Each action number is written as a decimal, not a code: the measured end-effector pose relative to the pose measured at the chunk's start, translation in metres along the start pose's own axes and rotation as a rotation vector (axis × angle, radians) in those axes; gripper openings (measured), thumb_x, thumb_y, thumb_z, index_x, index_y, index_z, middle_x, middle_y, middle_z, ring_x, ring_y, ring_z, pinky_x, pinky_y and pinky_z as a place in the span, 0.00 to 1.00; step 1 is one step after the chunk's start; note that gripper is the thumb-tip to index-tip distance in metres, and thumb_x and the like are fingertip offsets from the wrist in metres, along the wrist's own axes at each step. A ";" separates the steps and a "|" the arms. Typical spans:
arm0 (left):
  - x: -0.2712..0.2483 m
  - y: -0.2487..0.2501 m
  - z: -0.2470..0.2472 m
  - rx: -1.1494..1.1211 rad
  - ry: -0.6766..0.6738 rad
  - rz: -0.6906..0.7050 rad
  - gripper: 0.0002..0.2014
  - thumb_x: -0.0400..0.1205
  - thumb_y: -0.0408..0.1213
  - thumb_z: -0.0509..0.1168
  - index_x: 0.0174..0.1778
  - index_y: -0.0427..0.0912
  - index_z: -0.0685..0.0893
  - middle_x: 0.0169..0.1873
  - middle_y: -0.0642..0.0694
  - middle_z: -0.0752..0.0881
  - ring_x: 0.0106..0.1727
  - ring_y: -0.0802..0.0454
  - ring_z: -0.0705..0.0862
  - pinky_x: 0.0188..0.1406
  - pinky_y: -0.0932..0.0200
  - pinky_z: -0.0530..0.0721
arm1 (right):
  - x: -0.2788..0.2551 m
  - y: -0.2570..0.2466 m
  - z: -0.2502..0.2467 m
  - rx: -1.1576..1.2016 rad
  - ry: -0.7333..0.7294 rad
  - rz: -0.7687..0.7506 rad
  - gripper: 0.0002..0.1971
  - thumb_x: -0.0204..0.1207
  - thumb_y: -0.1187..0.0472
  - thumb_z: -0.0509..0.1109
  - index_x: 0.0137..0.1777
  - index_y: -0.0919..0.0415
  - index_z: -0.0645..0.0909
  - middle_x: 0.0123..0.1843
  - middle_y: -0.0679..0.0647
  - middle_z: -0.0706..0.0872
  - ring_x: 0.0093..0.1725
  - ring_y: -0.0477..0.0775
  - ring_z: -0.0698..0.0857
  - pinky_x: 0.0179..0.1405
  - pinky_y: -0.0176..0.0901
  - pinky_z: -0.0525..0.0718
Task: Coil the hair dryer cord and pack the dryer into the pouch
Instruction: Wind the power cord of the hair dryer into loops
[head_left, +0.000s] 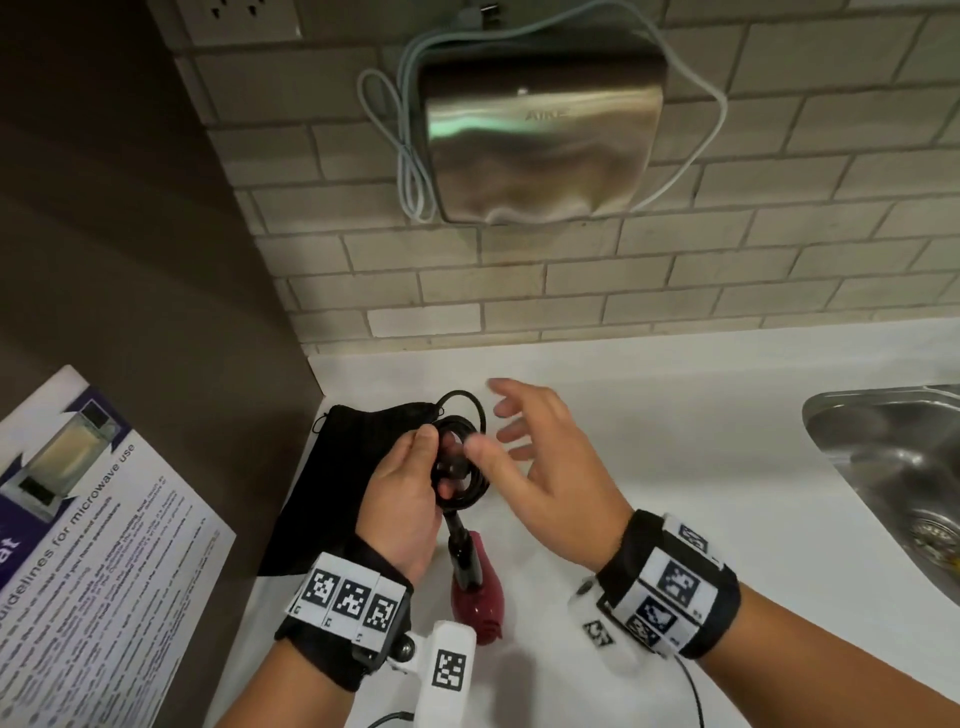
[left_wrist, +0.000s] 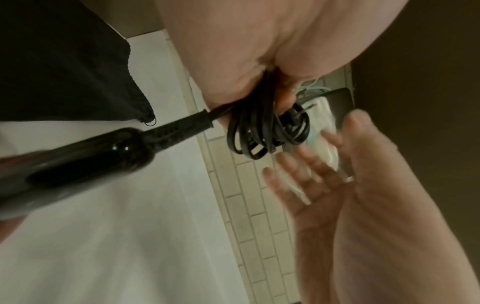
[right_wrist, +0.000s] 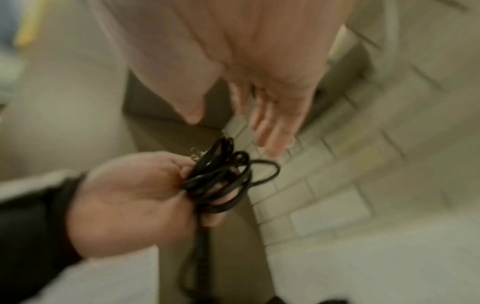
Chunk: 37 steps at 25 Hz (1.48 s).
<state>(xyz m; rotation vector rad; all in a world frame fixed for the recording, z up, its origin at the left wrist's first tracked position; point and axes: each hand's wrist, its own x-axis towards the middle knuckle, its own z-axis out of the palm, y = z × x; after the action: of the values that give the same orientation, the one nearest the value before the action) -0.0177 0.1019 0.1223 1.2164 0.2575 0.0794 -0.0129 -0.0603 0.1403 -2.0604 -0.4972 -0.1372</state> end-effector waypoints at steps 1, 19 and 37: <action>0.002 0.000 0.000 0.033 0.001 0.011 0.18 0.90 0.45 0.61 0.59 0.33 0.87 0.50 0.30 0.88 0.46 0.40 0.86 0.53 0.43 0.83 | -0.001 0.006 -0.002 -0.159 -0.005 -0.189 0.25 0.86 0.44 0.71 0.80 0.51 0.78 0.64 0.49 0.80 0.60 0.45 0.84 0.61 0.35 0.84; 0.039 0.009 -0.008 -0.400 0.084 -0.397 0.11 0.91 0.40 0.60 0.44 0.40 0.78 0.27 0.51 0.74 0.21 0.57 0.74 0.40 0.62 0.73 | -0.015 0.037 -0.023 -0.214 -0.193 -0.287 0.10 0.91 0.48 0.56 0.66 0.45 0.74 0.52 0.37 0.80 0.50 0.39 0.79 0.53 0.38 0.78; 0.000 0.002 0.012 0.298 -0.357 0.139 0.40 0.83 0.72 0.40 0.55 0.51 0.92 0.48 0.34 0.91 0.48 0.41 0.87 0.55 0.33 0.84 | 0.014 -0.022 -0.022 0.441 -0.096 -0.053 0.12 0.83 0.62 0.77 0.65 0.60 0.86 0.47 0.57 0.93 0.43 0.57 0.92 0.45 0.54 0.91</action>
<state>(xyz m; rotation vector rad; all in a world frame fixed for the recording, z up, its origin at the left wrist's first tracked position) -0.0142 0.0915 0.1285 1.5183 -0.1331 -0.0580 -0.0072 -0.0653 0.1736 -1.6283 -0.5843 0.0392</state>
